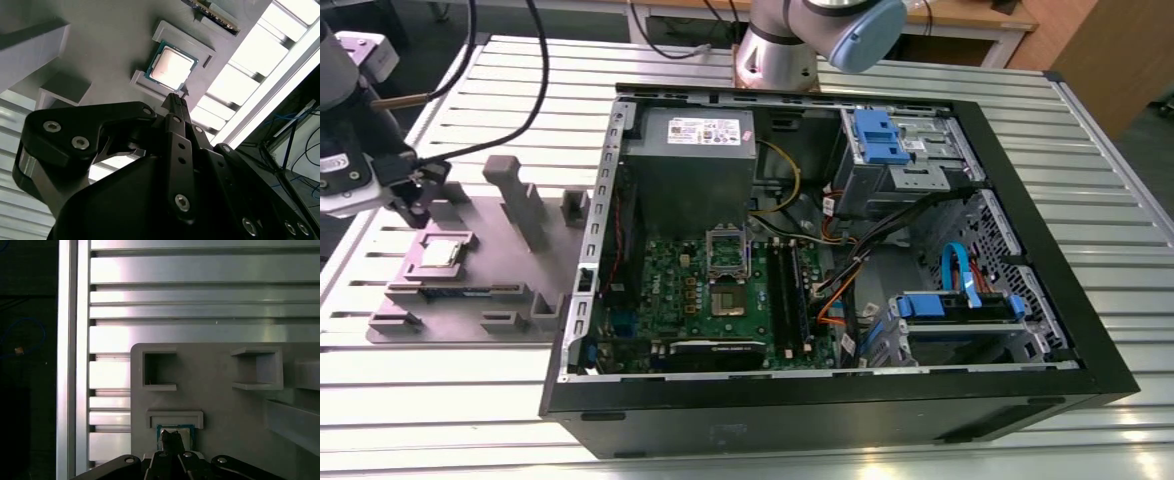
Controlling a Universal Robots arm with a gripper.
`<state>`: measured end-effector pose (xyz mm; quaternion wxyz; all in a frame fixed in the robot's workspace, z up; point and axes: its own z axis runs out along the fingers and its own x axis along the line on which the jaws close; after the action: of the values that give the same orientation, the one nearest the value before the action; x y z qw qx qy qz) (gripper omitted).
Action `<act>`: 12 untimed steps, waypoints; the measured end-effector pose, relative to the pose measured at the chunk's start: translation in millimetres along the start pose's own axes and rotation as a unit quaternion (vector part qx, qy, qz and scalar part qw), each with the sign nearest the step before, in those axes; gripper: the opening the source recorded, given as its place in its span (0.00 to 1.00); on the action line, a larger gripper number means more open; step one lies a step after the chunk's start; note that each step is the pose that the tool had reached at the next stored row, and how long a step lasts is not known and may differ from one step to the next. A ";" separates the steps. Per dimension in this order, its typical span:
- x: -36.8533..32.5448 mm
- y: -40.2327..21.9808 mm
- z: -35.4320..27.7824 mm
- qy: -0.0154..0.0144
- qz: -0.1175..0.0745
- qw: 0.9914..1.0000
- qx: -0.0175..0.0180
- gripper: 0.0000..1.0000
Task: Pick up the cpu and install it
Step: 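Pick up the cpu and move it towards the insertion slot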
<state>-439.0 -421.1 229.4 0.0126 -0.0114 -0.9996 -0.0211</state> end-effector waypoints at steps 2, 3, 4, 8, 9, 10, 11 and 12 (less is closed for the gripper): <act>0.4 -0.1 2.9 0.000 0.000 1.000 0.000 0.11; 0.7 -0.2 4.1 0.000 0.000 1.000 0.000 0.11; 0.9 -0.3 5.5 0.000 0.000 1.000 0.000 0.11; 1.5 -0.7 12.3 0.000 -0.001 1.000 0.000 0.11; 1.6 -0.7 14.1 0.000 -0.001 1.000 0.000 0.11; 1.6 -0.8 15.9 0.000 -0.001 1.000 0.000 0.11; 1.8 -0.9 17.7 0.000 -0.002 1.000 0.000 0.11; 2.1 -0.9 18.9 0.000 -0.002 1.000 0.000 0.11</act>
<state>-441.7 -421.1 210.6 0.0124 -0.0096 -0.9997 -0.0210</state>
